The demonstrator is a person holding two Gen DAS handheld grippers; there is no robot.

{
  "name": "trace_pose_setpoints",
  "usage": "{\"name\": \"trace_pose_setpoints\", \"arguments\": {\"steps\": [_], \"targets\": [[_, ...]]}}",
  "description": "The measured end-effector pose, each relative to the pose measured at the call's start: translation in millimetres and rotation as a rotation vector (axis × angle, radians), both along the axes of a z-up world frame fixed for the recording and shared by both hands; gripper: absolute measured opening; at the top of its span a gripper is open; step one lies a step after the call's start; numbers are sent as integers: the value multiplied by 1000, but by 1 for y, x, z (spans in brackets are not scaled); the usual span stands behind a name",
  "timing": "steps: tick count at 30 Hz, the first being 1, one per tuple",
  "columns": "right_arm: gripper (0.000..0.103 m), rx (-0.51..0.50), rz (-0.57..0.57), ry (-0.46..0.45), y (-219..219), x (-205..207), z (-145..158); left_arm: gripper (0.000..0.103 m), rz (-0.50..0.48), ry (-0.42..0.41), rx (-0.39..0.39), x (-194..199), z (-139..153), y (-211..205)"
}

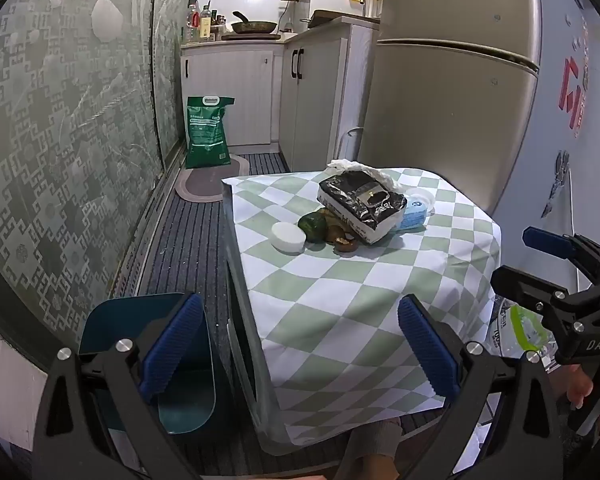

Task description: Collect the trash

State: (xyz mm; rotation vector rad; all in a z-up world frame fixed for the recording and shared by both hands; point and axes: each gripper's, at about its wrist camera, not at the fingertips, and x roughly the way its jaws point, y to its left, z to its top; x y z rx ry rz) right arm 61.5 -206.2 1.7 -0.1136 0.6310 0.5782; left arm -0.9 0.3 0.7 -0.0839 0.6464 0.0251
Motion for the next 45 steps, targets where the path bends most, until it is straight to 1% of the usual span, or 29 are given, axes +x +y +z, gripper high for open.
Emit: {"name": "trace_pose_setpoints", "arguments": {"steps": [7,10,13,14,21,26,32,45], "targets": [[100,1,1,-4,1,-1,1,100,1,1,6,0,0,0],[100,1,2,-3,0,1,-2,100,7,-2,22,0,1,-1],[100,3,-1,-5,-2,2,-6,100,6,1,11,1,1,1],[100,2,-1,-9,0,1,-1,100,5,3,9,1,0,1],[100,2,2,-9,0,-1,3,100,-12,-12,-1,-1,0,1],[100,10,1,-8,-1,-1,1,100,-20,-14,9,-1,0,-2],[100,22,5,-1,-1,0,0,100,-25,-15,-2,-1,0,-1],[100,17,9,-6,0,0,0,100,-30,-16,6,-2,0,0]]}}
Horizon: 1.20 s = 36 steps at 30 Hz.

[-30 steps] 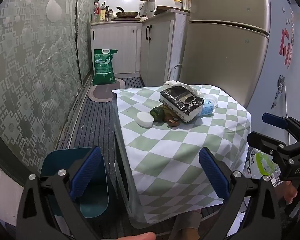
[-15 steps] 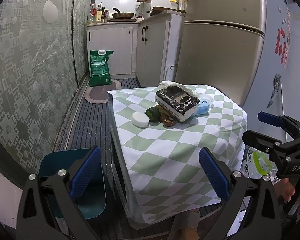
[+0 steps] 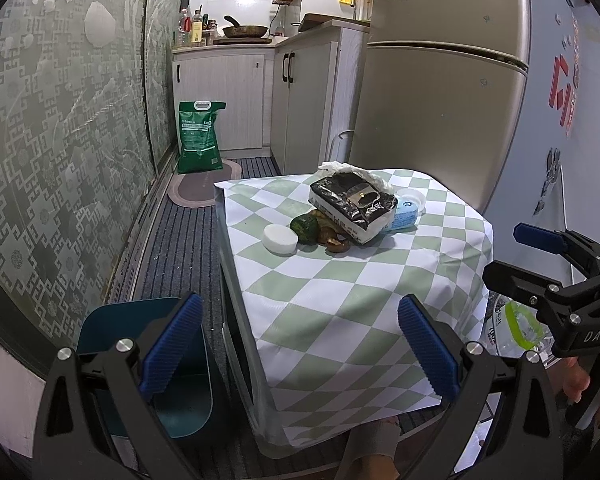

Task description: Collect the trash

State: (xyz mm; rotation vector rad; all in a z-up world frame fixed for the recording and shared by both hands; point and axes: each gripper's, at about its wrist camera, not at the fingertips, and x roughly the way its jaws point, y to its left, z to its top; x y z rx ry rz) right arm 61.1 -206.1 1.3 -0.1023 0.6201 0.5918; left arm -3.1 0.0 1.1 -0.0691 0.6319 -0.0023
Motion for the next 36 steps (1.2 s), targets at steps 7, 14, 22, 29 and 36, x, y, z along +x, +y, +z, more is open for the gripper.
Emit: {"name": "trace_pose_setpoints", "arguments": {"steps": [7,14,22,29,36], "targets": [[100,0,1,0,0,-1,0,100,-4,1,2,0,-1,-1],[100,-1,0,-1,1,-1,0,100,-4,1,1,0,0,-2],[100,-12,9,-6,3,-3,-1,100,-6,1,0,0,-1,-2],[100,-12,11,-7,3,-3,-1,100,-3,5,2,1,-1,-2],[100,-7,6,-8,0,-2,0,98,-17,0,-1,-1,-1,-1]]}}
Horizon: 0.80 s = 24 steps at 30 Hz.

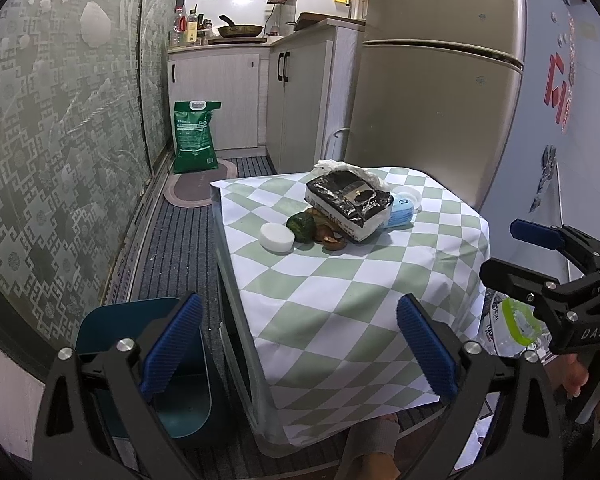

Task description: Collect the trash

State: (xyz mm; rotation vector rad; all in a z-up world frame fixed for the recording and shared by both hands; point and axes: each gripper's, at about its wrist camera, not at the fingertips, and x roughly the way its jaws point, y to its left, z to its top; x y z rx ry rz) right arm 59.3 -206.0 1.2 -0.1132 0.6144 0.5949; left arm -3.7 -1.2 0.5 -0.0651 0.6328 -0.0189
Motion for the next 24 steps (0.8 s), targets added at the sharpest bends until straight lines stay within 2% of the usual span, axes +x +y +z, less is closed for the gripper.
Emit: {"name": "trace_pose_setpoints", "arguments": {"steps": [24], "targets": [[100,0,8,-6,0,-3,3,86,-18,8,3,1,-1,-2]]}}
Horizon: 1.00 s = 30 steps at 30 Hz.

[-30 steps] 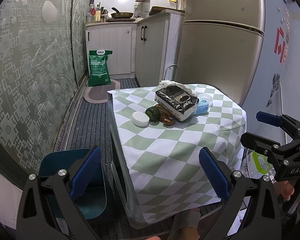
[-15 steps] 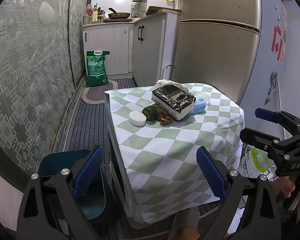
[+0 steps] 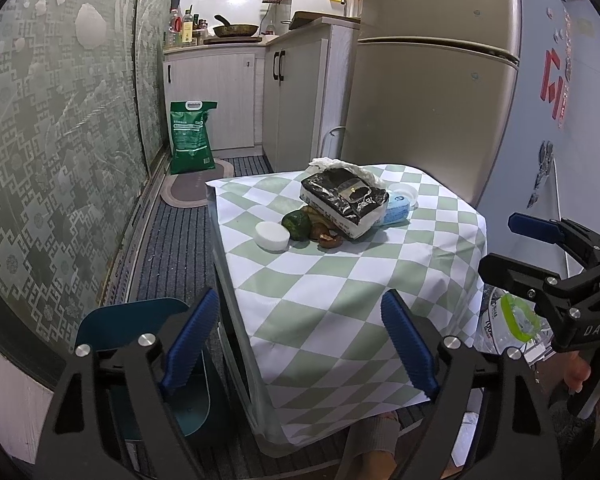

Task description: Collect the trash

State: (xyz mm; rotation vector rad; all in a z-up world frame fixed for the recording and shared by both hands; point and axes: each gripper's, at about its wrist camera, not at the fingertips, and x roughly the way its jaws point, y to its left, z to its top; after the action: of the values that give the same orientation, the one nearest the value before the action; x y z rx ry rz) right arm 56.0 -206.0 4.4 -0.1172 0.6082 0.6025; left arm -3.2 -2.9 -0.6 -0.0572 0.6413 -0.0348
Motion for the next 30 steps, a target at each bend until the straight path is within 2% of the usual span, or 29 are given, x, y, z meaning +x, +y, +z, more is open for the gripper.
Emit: {"name": "trace_pose_setpoints", "arguments": {"steps": [24,29,30], "targets": [[100,17,-5,10,-4,3,3,84,-17,14,-10,1,-1,3],[98,30,10,28,-11,10,12,80,-50,27,-20,10,3,7],[94,32,15,37,-12,11,14,80,-56,28,-18,12,4,8]]}}
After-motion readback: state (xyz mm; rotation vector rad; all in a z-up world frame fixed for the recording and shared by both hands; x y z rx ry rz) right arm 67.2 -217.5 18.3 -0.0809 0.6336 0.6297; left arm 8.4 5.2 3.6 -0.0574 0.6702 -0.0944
